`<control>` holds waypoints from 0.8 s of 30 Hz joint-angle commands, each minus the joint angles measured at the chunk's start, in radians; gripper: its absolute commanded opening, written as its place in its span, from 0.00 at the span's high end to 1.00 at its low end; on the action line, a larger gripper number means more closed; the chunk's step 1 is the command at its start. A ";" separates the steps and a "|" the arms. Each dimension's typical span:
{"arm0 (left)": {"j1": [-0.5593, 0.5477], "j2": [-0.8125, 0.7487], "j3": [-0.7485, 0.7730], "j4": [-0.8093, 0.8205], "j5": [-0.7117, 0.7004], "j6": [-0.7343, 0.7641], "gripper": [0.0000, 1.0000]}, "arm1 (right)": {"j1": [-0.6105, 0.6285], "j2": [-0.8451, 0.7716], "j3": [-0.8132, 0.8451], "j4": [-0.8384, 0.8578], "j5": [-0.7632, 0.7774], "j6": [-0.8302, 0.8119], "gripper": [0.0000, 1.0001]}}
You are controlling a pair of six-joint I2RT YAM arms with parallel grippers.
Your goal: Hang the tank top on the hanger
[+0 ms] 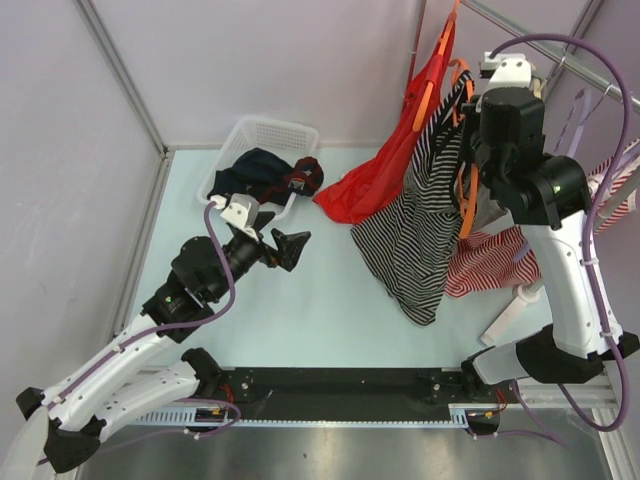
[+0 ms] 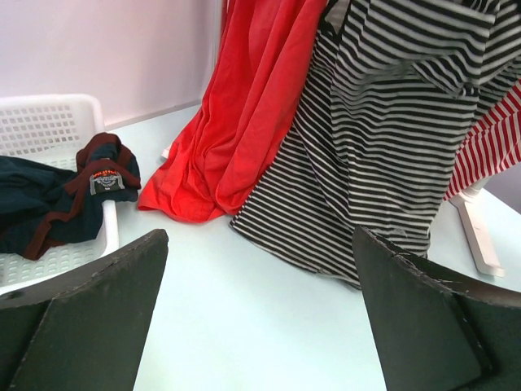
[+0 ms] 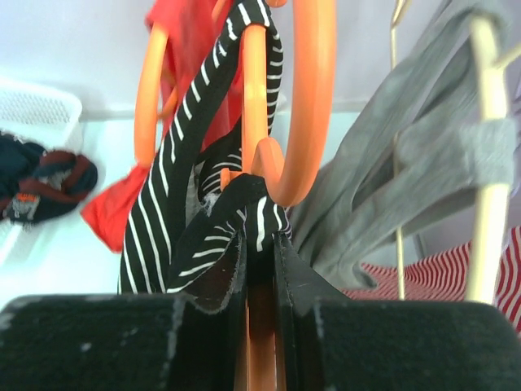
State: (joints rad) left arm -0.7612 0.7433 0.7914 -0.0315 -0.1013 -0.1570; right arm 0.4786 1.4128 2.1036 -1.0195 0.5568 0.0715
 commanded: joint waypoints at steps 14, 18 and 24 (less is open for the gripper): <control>0.010 -0.010 -0.006 0.027 0.006 0.005 0.00 | -0.213 0.155 0.291 0.087 -0.156 -0.068 1.00; 0.010 -0.012 -0.009 0.028 0.006 0.004 0.01 | -0.225 0.173 0.292 0.131 -0.185 -0.099 1.00; 0.010 -0.002 -0.011 0.027 0.014 -0.001 0.01 | -0.232 0.221 0.334 0.168 -0.198 -0.133 1.00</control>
State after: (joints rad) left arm -0.7605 0.7395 0.7834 -0.0311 -0.1009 -0.1566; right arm 0.2527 1.6028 2.3672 -0.9642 0.3767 -0.0116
